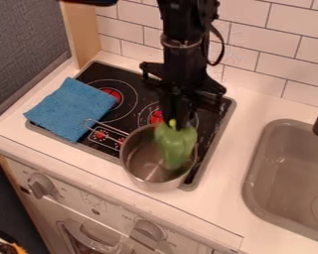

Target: Moved the green object into the silver pot.

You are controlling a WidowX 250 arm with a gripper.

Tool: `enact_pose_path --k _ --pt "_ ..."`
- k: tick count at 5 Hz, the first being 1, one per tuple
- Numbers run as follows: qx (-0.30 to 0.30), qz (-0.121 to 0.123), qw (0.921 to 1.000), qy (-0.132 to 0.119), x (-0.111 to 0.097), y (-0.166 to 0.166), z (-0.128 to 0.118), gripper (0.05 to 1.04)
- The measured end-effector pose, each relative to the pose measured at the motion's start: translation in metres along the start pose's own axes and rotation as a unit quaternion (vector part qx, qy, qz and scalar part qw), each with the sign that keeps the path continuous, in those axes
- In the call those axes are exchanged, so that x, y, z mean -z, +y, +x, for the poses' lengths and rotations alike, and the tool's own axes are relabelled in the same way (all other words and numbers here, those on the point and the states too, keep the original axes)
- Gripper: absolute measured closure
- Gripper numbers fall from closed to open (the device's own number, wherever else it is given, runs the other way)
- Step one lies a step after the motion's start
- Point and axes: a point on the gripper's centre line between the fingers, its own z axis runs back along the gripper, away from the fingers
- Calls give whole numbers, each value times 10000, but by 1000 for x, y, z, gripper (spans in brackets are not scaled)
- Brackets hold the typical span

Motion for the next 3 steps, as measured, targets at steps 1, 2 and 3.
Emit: enact_pose_path --k 1,2,3 --pt "3 89 10000 -17 0 1 0 475" --pt "-82 203 9983 -532 -29 0 -1 179" --pt "-101 179 9980 -592 -33 -1 -1 74"
